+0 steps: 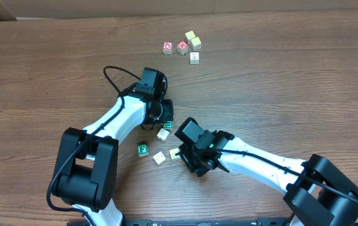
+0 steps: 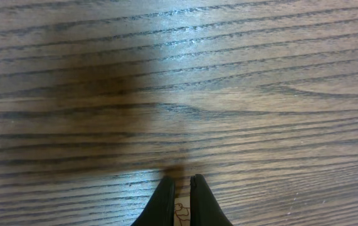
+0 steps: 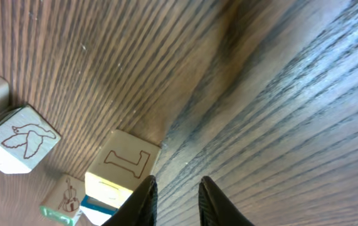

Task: Flip 5 blocks

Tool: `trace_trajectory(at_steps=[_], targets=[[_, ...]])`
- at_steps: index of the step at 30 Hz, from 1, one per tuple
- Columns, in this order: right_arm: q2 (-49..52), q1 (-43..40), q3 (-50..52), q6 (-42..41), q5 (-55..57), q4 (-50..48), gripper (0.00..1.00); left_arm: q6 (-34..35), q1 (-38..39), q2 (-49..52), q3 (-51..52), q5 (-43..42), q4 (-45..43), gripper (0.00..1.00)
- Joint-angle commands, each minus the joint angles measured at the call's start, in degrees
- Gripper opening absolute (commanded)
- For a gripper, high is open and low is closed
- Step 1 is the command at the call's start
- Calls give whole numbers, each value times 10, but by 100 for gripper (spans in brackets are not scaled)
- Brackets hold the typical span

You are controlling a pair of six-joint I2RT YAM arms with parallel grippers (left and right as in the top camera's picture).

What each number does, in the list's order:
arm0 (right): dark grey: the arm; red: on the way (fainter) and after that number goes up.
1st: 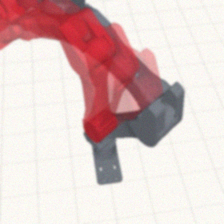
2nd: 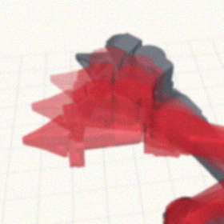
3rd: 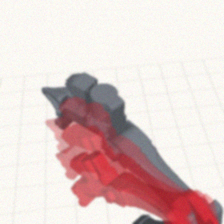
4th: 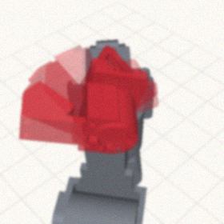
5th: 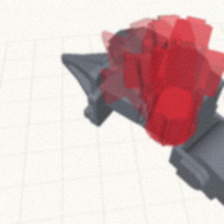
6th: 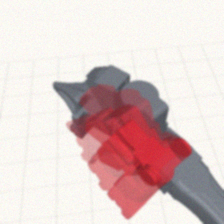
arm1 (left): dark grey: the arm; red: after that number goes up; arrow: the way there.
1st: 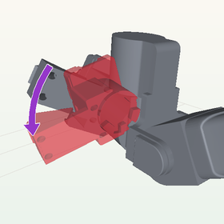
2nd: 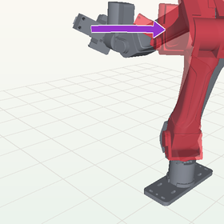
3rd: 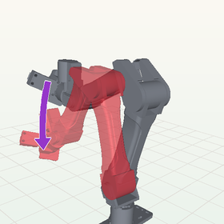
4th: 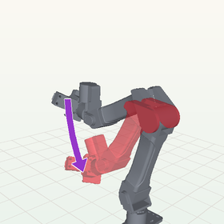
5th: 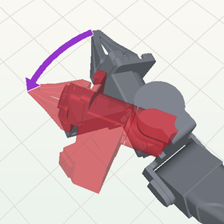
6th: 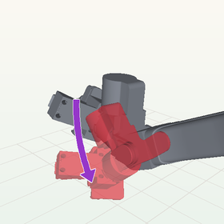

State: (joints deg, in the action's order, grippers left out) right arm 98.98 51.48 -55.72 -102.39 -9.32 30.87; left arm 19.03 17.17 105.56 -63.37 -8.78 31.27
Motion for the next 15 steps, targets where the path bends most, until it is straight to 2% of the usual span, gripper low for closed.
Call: trace_trajectory(at_steps=[1, 6, 9, 11, 15], targets=[[2, 2, -5, 37, 33, 4, 14, -13, 0, 10, -2, 2, -2, 4], [1, -11, -13, 182, 51, 7, 7, -12, -12, -5, -42, 2, 19, 4], [1, -28, -45, 316, 45, 28, 7, 2, -23, -19, -92, 4, 59, 4], [1, -39, -78, 386, 46, 74, 12, 19, -30, -22, -129, 10, 98, 4], [2, -59, -133, 472, 45, 163, 31, 39, -52, -22, -189, 21, 188, 4]])
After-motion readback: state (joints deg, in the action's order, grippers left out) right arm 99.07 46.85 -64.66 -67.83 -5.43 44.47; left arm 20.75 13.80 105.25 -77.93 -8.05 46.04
